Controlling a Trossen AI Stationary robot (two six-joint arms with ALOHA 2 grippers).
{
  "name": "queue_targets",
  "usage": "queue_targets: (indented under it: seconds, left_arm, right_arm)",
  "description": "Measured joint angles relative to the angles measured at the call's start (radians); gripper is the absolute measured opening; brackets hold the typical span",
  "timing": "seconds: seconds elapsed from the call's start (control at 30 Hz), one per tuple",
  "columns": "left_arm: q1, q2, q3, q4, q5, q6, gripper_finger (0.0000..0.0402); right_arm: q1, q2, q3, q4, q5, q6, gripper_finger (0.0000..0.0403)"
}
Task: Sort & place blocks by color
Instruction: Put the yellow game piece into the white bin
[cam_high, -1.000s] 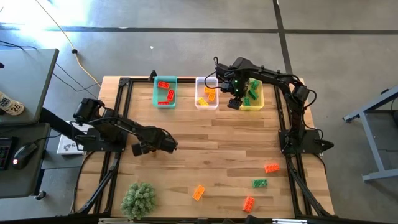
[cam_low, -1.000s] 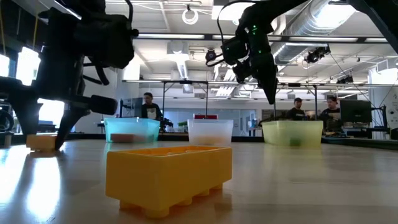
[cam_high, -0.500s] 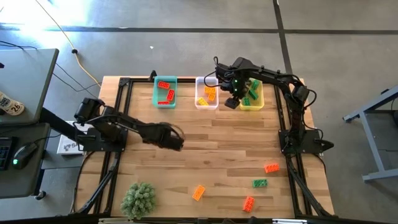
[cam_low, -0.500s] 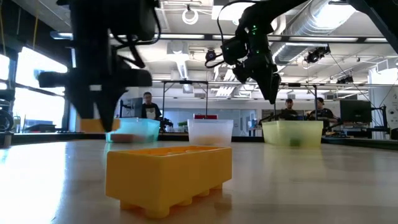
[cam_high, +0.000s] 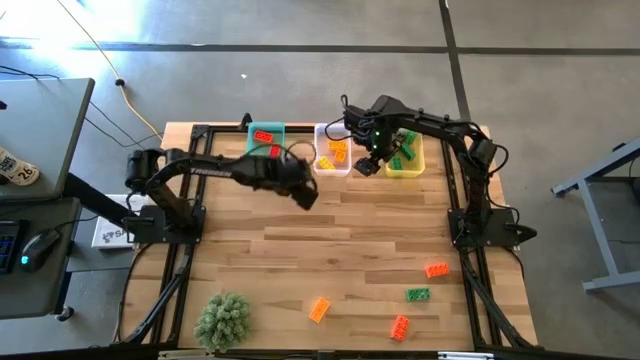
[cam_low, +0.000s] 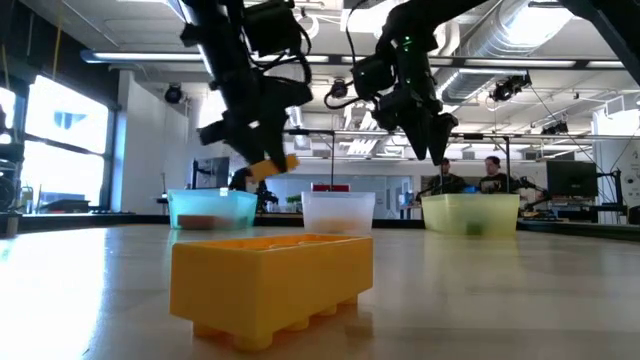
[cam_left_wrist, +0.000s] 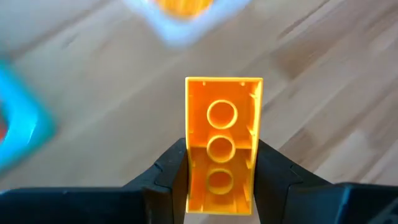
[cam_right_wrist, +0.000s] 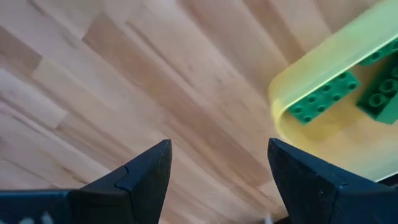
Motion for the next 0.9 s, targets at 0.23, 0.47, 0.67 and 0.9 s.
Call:
queue_targets:
  seconds: [0.23, 0.47, 0.67, 0.9]
  left_arm:
    - [0.144, 0.000, 0.000, 0.164, 0.150, 0.152, 0.0108]
    - [0.237, 0.012, 0.000, 0.241, 0.226, 0.255, 0.0110]
    - [0.272, 0.042, 0.000, 0.342, 0.243, 0.295, 0.0112]
    - [0.293, 0.082, 0.001, 0.466, 0.311, 0.311, 0.0112]
  right_arm:
    - [0.079, 0.000, 0.000, -0.001, 0.000, 0.062, 0.0254]
    - [0.167, -0.016, 0.000, -0.010, 0.007, 0.113, 0.0254]
    - [0.228, -0.064, 0.000, -0.007, 0.090, 0.236, 0.0254]
    - [0.291, -0.150, 0.000, -0.008, 0.104, 0.374, 0.0254]
